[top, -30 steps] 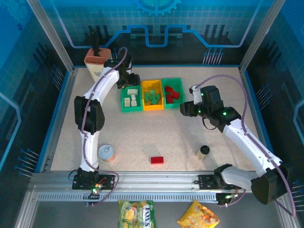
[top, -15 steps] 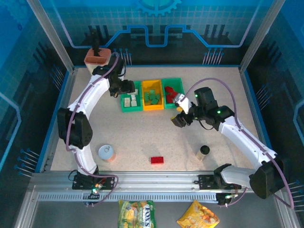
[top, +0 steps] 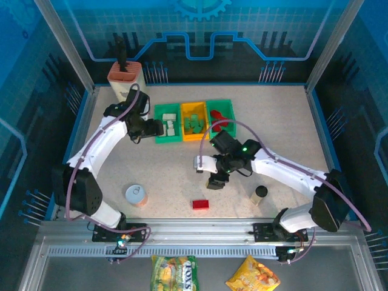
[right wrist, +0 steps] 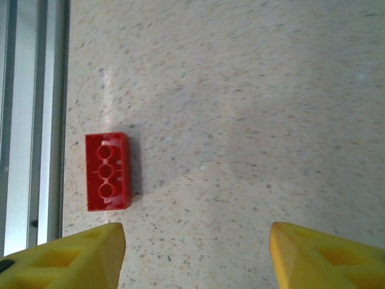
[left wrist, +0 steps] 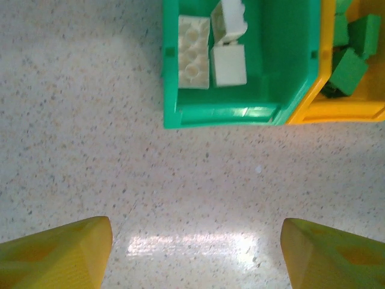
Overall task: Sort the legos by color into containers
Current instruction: Pick up the lego from the bottom-center of the table.
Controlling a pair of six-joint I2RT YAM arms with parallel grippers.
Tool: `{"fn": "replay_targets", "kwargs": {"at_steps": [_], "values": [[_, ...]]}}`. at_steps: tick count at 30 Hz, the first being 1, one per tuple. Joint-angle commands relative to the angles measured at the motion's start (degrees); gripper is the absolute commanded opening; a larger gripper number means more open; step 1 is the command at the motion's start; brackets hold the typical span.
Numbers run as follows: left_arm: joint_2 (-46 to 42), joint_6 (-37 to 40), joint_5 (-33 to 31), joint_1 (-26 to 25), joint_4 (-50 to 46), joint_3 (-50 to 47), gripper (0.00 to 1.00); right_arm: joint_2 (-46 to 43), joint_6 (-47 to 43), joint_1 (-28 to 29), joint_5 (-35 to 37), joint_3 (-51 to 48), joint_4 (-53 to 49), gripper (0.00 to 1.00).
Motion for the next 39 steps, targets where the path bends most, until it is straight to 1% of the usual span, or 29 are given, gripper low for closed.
{"fn": "replay_targets", "kwargs": {"at_steps": [1, 6, 11, 18, 26, 30, 33, 37, 39], "values": [[-4.22, -0.08, -0.25, 1.01, 1.69, -4.05, 0.75, 3.03, -2.74, 3.15, 3.53, 0.94, -2.86, 0.65], [-8.02, 0.07, -1.18, 1.85, 3.20, -9.25, 0.76, 6.66, -1.94, 6.79, 5.45, 0.28, -3.53, 0.64], [-9.94, 1.10, -1.20, 2.98, 3.52, -12.54, 0.76, 7.83, 0.69, 10.44, 5.50, -1.20, -2.40, 0.64], [-12.38, 2.78, -1.64, 4.15, 4.74, -15.65, 0.76, 8.83, 5.99, 15.15, 8.35, -5.09, 2.84, 0.65], [-12.14, 3.57, -1.49, 4.76, 5.41, -16.75, 0.77, 13.55, 9.44, 17.11, 11.21, -6.63, 6.66, 0.65], [-12.21, 3.94, -1.72, 4.78, 5.41, -16.72, 0.77, 14.53, 10.17, 17.15, 11.15, -6.92, 7.21, 0.59], [-12.23, 3.94, -1.65, 4.87, 5.35, -16.77, 0.77, 14.27, 10.46, 17.17, 10.74, -7.18, 7.28, 0.53], [-12.23, 3.94, -1.57, 4.88, 5.38, -16.85, 0.76, 13.93, 10.27, 17.15, 10.95, -7.44, 7.05, 0.43], [-12.23, 3.94, -1.55, 4.89, 5.36, -16.85, 0.77, 13.78, 10.18, 17.15, 11.21, -7.45, 6.98, 0.40]]}}
